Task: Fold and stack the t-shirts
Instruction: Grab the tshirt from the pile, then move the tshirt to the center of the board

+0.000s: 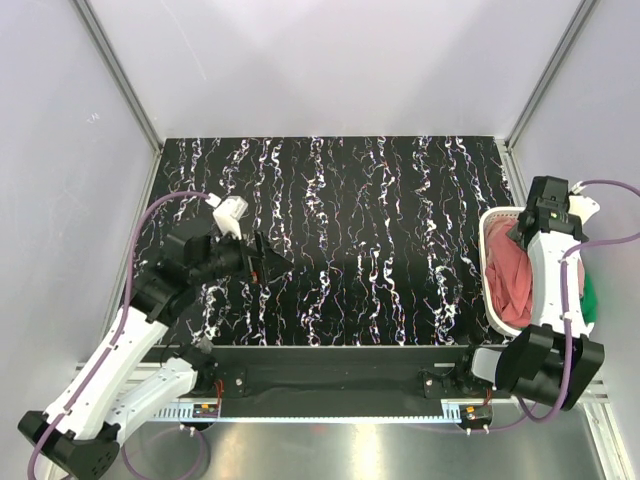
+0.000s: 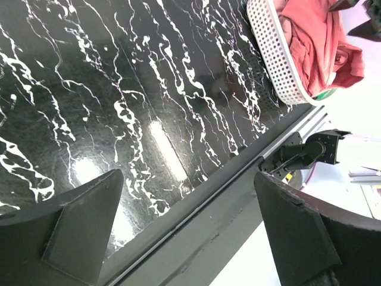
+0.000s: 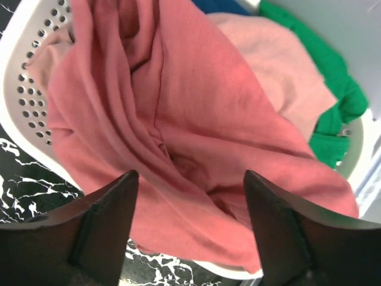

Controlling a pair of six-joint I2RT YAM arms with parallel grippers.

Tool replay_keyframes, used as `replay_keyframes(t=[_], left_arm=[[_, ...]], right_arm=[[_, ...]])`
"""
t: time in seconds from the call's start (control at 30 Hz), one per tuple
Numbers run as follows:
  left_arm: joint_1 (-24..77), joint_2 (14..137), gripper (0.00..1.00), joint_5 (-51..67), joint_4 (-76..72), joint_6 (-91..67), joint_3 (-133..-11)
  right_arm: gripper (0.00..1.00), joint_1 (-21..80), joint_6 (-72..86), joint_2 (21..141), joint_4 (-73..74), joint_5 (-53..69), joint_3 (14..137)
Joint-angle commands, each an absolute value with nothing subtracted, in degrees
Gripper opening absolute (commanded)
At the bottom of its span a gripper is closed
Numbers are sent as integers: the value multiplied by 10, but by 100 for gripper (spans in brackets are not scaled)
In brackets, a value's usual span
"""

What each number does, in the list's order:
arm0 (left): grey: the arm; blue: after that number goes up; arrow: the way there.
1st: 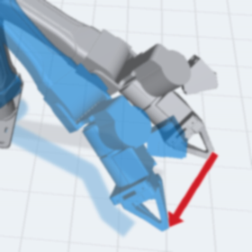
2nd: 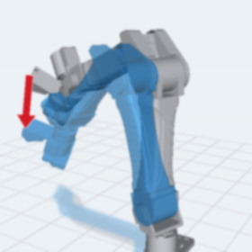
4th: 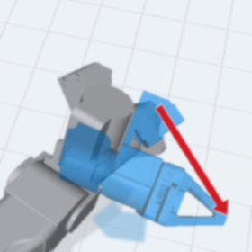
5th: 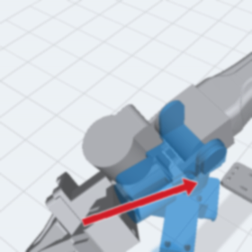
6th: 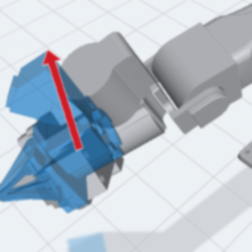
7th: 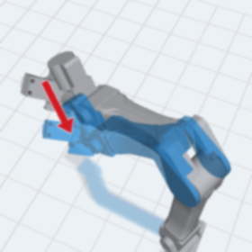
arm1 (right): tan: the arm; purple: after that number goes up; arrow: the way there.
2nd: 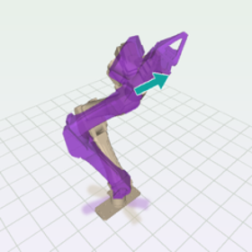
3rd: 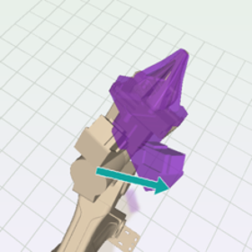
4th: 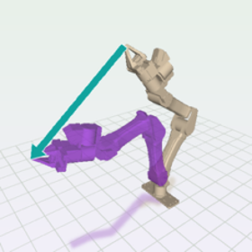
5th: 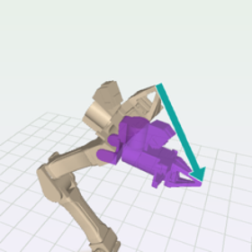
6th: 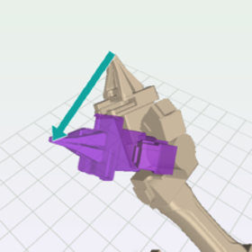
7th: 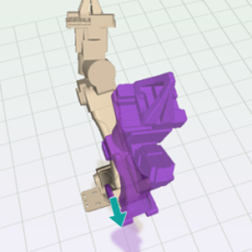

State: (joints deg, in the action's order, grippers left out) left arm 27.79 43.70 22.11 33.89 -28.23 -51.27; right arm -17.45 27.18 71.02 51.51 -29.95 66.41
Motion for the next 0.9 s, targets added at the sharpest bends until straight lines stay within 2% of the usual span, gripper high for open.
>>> replay_keyframes(t=[0.0, 0.07, 0.1, 0.2, 0.23, 0.3, 0.37, 0.47, 0.53, 0.63, 0.77, 0.87], left_arm=[[276, 452, 97, 243, 293, -303, -503], [276, 461, 94, 242, 297, -305, -508], [276, 462, 93, 243, 299, -303, -510], [277, 460, 90, 233, 299, -306, -510], [276, 457, 90, 221, 300, -305, -511], [276, 460, 90, 210, 303, -295, -519], [276, 475, 90, 212, 297, -278, -526], [275, 521, 89, 190, 301, -263, -558], [271, 537, 88, 173, 322, -256, -601], [249, 540, 91, 129, 337, -272, -635], [160, 576, 93, 163, 386, -297, -662], [95, 587, 92, 170, 392, -305, -624]], right_arm=[[77, -188, 244, 709, 445, -241, 640], [69, -188, 236, 715, 423, -215, 637], [55, -188, 232, 715, 418, -211, 641], [31, -188, 217, 700, 416, -170, 671], [13, -188, 217, 691, 411, -120, 683], [0, -185, 217, 667, 403, -43, 729], [0, -178, 235, 664, 411, 74, 778], [0, -83, 250, 689, 441, 183, 909], [0, 46, 256, 703, 468, 169, 1012], [0, 133, 306, 727, 468, 195, 1099], [0, 198, 370, 742, 379, 243, 1065], [0, 260, 388, 757, 314, 225, 951]])
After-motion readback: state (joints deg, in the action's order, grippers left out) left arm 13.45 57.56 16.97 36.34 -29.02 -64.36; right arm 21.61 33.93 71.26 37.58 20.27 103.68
